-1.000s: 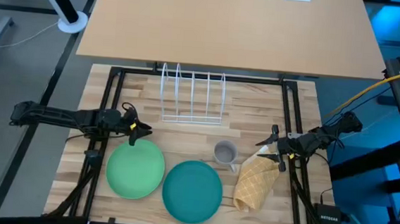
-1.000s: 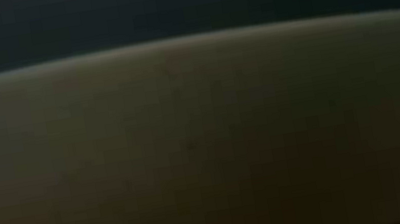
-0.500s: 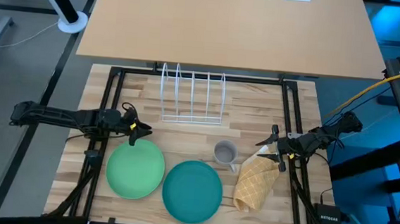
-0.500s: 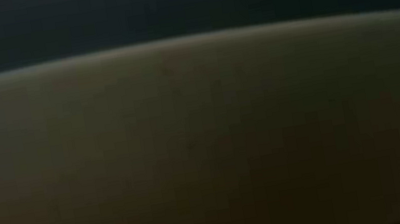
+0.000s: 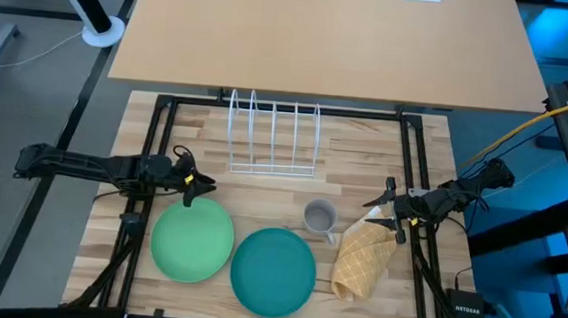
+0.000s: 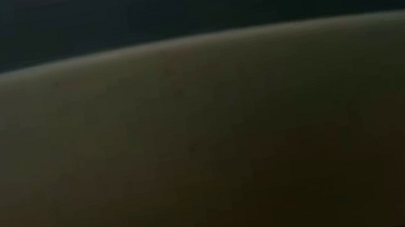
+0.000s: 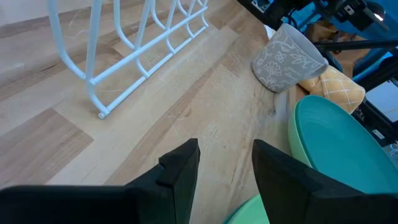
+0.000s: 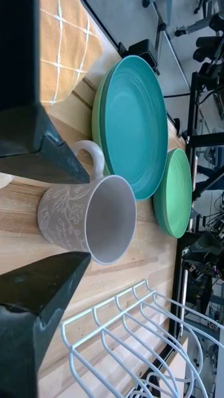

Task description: Sort dishes

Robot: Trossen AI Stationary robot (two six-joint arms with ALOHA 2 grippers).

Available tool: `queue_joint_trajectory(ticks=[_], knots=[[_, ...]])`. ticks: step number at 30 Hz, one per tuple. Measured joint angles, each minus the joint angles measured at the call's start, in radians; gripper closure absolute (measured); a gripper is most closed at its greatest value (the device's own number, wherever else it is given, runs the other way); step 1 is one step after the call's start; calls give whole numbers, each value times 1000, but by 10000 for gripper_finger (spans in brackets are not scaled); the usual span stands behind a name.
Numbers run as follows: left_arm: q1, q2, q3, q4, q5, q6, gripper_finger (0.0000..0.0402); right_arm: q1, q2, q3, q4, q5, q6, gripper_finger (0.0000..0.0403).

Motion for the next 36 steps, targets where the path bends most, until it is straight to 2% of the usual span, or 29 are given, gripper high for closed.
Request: queue_joint_trajectory(ticks=[17,26,33,36], knots=[[1,0,0,8,-1,27,259,0,0,0,0,0,0,207],[2,0,-3,95,-4,-7,259,0,0,0,0,0,0,207],[2,0,-2,82,-2,-100,259,0,0,0,0,0,0,207],[2,0,-2,80,-2,-86,259,0,0,0,0,0,0,207]])
